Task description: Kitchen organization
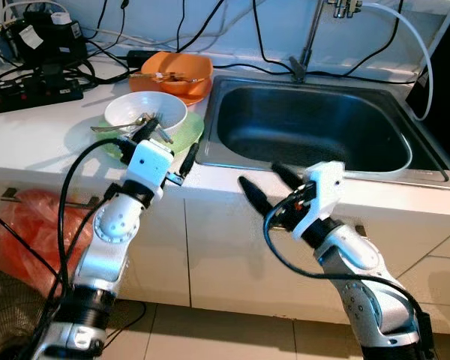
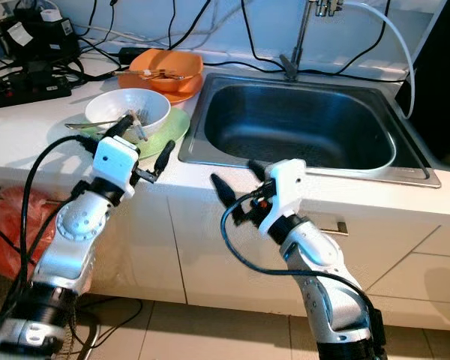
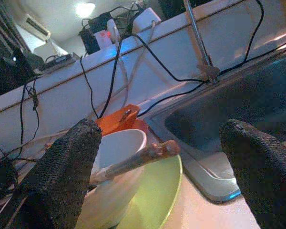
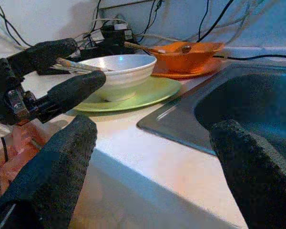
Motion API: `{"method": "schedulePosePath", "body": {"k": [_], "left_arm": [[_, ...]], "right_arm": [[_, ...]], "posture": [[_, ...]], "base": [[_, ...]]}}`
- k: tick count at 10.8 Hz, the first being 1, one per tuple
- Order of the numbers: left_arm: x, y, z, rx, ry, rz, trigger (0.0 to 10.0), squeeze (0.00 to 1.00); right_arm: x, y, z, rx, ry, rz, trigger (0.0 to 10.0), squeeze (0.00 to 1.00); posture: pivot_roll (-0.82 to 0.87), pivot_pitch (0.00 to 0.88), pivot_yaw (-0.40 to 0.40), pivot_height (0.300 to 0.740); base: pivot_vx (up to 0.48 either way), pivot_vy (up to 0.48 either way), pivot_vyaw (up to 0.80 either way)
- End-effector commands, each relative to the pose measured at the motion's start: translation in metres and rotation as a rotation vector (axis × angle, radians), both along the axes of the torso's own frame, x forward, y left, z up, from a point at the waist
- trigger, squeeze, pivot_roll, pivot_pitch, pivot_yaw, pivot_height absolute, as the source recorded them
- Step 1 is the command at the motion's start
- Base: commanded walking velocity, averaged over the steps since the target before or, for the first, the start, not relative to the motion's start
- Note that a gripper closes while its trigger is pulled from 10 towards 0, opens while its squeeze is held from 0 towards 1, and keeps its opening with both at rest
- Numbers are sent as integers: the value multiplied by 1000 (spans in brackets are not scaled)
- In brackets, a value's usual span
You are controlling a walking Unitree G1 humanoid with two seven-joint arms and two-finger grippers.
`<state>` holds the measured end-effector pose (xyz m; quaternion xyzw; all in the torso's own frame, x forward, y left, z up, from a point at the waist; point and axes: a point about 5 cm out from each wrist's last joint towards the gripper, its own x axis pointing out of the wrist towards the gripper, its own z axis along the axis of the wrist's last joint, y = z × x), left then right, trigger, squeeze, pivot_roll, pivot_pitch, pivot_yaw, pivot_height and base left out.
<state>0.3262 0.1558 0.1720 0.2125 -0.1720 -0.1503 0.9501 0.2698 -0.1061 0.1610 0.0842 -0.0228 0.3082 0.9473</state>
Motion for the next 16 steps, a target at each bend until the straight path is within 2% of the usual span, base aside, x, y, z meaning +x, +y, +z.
{"method": "schedulePosePath", "body": {"k": [1,5,6,7,16], "left_arm": [[4,-1,4,13,-19,-2,10000,0],[15,-7,3,40,-38,-39,10000,0],[17,-8,3,39,-41,-43,6549,0],[18,-8,4,38,-51,-45,0,0],[18,-4,2,18,-69,-55,0,0]], "right_arm": [[-3,-1,6,9,-13,17,10000,0],[-7,-1,6,5,-11,17,10000,0],[-8,-1,5,6,-9,16,10000,0],[-9,0,5,6,-8,15,10000,0],[-10,0,4,-1,0,21,10000,0]], "posture": [[30,0,-15,740],[17,0,-9,740],[15,0,-8,740],[12,0,-4,740],[14,0,-8,740]], "base": [[0,0,0],[0,0,0],[0,0,0],[0,0,0],[0,0,0]]}}
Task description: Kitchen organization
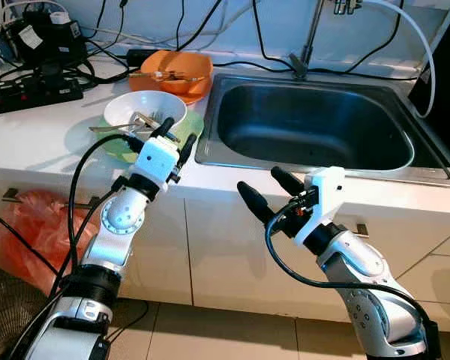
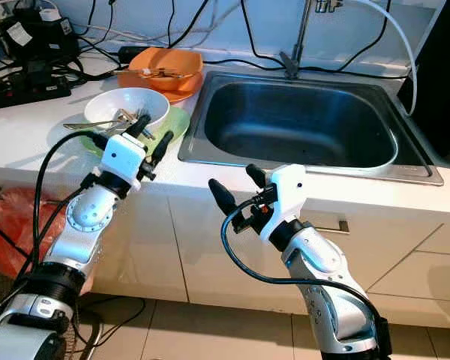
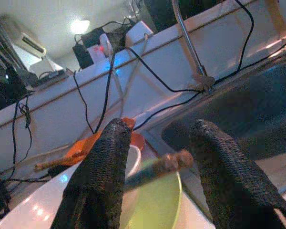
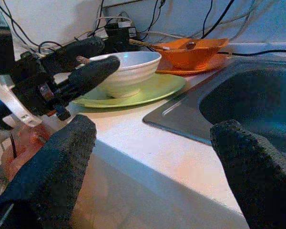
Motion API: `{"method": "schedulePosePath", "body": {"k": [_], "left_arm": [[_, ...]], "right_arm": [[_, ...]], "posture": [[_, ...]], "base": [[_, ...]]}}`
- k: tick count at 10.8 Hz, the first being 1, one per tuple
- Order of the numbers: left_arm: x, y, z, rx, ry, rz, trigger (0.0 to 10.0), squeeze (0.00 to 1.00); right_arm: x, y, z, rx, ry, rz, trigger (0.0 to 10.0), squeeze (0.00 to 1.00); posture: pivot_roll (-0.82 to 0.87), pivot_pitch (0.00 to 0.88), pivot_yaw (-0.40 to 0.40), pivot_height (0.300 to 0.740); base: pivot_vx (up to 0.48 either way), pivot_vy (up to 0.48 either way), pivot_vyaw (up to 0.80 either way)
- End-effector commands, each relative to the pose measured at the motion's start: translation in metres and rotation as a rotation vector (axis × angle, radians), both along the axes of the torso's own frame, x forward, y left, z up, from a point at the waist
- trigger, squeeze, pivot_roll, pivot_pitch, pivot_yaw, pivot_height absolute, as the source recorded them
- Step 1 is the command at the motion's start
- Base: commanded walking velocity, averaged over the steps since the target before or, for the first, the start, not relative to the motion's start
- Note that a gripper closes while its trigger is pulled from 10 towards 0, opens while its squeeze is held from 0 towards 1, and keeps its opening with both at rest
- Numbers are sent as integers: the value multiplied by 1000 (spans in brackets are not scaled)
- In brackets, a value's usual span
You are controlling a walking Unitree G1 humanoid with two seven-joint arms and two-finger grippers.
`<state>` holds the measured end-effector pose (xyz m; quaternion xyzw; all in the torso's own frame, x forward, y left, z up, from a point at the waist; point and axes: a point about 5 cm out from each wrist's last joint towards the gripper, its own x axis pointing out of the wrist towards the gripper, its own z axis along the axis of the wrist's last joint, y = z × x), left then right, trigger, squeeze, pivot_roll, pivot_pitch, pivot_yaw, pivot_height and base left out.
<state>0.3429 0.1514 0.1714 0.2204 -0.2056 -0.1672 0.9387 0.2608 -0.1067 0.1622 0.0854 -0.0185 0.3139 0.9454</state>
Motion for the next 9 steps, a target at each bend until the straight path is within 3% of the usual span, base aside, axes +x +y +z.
{"method": "schedulePosePath", "body": {"k": [1,9], "left_arm": [[1,0,3,2,-9,-8,0,0],[1,1,6,-5,-29,-12,0,0]], "right_arm": [[-1,0,3,-2,-9,10,10000,0],[2,0,3,-9,-14,7,10000,0]], "posture": [[16,0,-12,740],[15,0,-12,740]], "base": [[0,0,0],[0,0,0]]}}
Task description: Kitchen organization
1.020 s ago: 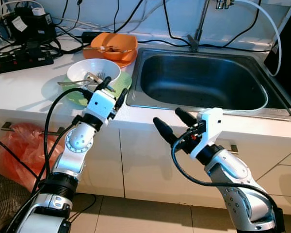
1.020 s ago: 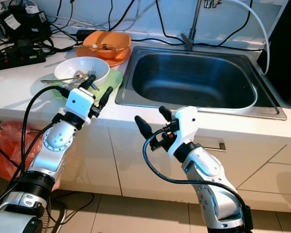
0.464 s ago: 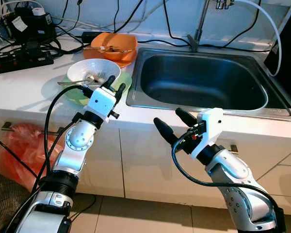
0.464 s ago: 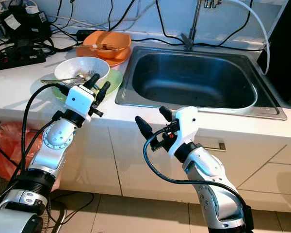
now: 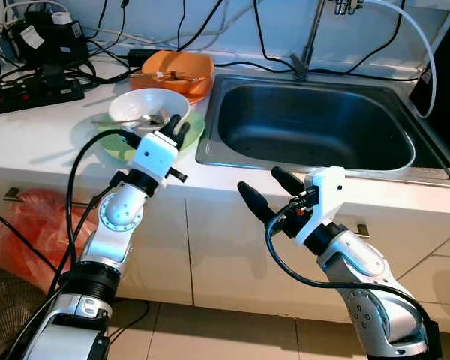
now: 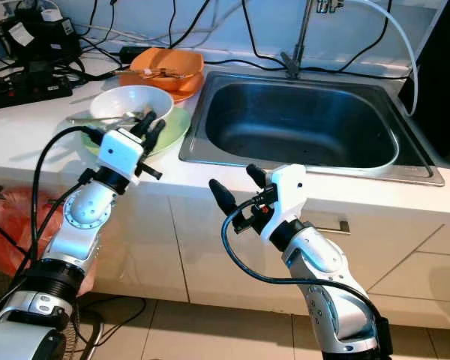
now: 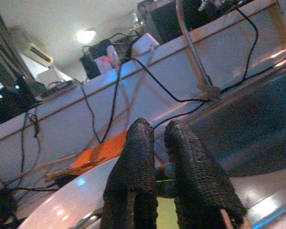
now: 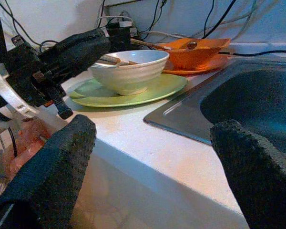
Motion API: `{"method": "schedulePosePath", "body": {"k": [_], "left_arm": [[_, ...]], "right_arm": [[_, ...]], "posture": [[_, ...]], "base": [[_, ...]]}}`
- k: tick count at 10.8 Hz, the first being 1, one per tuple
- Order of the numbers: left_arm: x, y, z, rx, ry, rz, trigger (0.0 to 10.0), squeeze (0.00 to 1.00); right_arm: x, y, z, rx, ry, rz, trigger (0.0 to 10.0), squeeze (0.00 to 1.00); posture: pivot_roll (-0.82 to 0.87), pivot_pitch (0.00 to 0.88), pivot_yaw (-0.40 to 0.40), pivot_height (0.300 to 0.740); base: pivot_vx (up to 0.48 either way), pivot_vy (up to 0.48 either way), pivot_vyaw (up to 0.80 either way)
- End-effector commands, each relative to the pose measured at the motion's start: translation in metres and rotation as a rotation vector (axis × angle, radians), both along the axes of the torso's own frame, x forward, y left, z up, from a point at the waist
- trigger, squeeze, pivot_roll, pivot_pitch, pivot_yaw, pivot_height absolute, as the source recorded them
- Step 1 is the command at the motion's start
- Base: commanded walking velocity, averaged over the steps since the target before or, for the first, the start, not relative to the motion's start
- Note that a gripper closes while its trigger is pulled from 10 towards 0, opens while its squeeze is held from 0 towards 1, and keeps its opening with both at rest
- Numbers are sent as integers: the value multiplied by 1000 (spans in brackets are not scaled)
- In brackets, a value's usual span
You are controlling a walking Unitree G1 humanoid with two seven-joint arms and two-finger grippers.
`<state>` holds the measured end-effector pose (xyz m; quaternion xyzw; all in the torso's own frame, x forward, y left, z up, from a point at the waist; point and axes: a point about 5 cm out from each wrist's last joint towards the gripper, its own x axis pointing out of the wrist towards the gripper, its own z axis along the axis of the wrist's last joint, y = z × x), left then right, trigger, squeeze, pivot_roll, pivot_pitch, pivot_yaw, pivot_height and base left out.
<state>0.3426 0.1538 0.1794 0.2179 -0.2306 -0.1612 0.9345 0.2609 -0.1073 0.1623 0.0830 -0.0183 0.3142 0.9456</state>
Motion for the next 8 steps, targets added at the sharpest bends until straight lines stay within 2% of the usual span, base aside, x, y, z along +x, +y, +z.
{"method": "schedulePosePath", "body": {"k": [1,2,4,5,7,8], "left_arm": [[0,-3,5,5,-24,-16,0,0],[-2,-7,19,12,-98,-25,0,0],[-7,-21,57,-25,-235,-87,0,0],[-8,-24,64,-26,-262,-94,0,0],[-8,-15,78,-55,-309,-40,0,0],[-7,-18,94,-190,-298,-78,0,0]], "right_arm": [[2,0,3,-3,-13,4,10000,0],[3,0,4,0,-19,0,10000,0],[6,-3,5,13,-22,-32,10000,0],[7,-3,5,14,-24,-36,10000,0],[10,-4,5,23,-26,-69,10000,0],[13,-8,4,70,4,-116,10000,0]], "posture": [[16,0,-13,740],[17,0,-15,740],[26,0,-19,740],[26,0,-19,740],[24,0,-14,740],[27,0,-15,740]], "base": [[0,0,0],[0,0,0],[0,0,0],[0,0,0],[0,0,0],[0,0,0]]}}
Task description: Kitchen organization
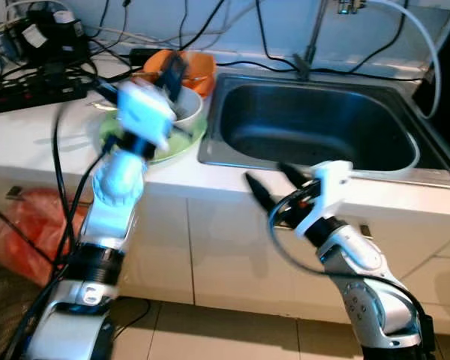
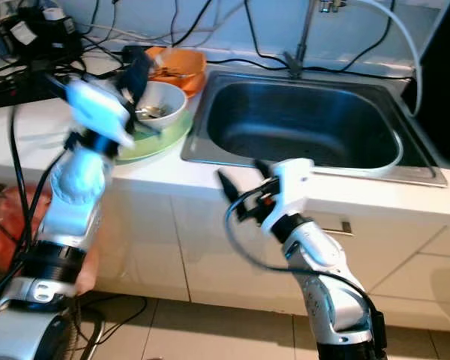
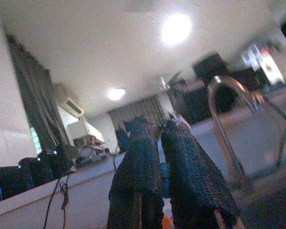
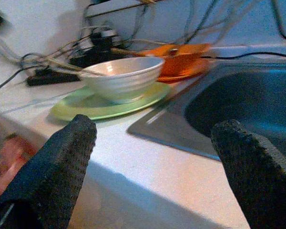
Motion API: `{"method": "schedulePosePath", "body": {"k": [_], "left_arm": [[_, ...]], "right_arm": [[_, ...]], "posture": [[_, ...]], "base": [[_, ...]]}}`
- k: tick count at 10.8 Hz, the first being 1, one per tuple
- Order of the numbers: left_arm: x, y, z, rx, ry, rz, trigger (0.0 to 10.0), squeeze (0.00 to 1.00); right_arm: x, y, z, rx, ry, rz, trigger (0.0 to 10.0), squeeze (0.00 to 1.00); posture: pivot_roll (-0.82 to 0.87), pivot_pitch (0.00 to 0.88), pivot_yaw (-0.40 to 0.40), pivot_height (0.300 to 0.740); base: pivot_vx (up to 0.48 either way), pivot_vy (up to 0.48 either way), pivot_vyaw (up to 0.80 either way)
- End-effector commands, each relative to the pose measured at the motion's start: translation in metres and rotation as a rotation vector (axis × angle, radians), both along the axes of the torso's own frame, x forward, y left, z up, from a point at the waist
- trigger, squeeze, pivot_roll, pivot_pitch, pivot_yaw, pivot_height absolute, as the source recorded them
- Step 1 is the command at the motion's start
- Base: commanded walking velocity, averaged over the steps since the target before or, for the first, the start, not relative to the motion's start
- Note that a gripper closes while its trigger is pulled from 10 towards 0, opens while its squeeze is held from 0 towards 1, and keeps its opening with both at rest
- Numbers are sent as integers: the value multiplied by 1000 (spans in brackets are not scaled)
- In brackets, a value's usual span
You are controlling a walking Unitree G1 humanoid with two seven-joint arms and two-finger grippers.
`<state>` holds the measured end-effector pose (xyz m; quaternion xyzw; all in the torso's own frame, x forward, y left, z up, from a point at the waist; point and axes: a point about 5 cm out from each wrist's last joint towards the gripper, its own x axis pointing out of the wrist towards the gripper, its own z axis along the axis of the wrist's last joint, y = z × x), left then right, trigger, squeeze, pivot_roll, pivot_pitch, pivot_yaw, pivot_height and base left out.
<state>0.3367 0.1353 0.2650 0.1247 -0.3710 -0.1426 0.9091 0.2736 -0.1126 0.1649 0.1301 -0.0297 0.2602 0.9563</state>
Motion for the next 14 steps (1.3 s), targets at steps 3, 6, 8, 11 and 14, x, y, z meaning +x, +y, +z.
{"method": "schedulePosePath", "body": {"k": [3,6,8,11,14], "left_arm": [[10,-30,6,-467,329,-456,0,0],[4,-52,-18,-773,630,-854,0,0],[6,-51,-30,-889,716,-908,0,0],[9,-48,-49,-983,815,-890,0,0],[7,-51,-56,-1014,856,-897,0,0]], "right_arm": [[27,-20,9,383,144,-159,10000,0],[40,-28,18,528,181,-185,10000,0],[43,-24,26,571,175,-167,10000,0],[50,-18,43,646,145,-126,10000,0],[55,-11,49,673,139,-102,10000,0]], "posture": [[38,0,-20,740],[35,0,-13,740],[32,0,-8,740],[29,4,-9,740],[35,7,-15,740]], "base": [[0,0,0],[0,0,0],[0,0,0],[0,0,0],[0,0,0]]}}
